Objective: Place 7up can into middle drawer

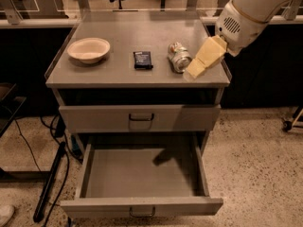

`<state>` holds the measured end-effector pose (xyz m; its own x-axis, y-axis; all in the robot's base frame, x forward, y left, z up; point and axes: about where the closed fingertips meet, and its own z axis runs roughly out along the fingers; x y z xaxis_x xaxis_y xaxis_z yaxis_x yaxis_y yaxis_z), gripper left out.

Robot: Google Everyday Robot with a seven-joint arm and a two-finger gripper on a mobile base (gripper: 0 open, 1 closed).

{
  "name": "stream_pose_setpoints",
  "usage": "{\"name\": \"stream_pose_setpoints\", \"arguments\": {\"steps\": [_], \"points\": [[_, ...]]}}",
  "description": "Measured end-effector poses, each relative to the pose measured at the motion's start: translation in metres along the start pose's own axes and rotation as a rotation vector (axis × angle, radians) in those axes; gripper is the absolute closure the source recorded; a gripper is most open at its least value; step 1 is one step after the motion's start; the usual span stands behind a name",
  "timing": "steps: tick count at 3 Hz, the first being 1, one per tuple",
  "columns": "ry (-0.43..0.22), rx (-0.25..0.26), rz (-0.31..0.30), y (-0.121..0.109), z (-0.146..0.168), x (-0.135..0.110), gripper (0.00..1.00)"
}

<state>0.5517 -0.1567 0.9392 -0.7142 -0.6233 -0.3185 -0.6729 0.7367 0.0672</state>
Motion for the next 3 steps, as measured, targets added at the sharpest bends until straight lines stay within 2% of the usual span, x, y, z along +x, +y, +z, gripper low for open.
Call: {"name": "stream_pose_setpoints", "arguments": {"steps": [1,2,3], "points": [[-0.012,-0.002,0.021,0.0,0.009,-0.025,0.0],[-0.004,0.03,0.054,-0.018,0.023,-0.037,0.0],[0.01,0.065,0.073,-0.037,0.033,-0.034,0.0]]}}
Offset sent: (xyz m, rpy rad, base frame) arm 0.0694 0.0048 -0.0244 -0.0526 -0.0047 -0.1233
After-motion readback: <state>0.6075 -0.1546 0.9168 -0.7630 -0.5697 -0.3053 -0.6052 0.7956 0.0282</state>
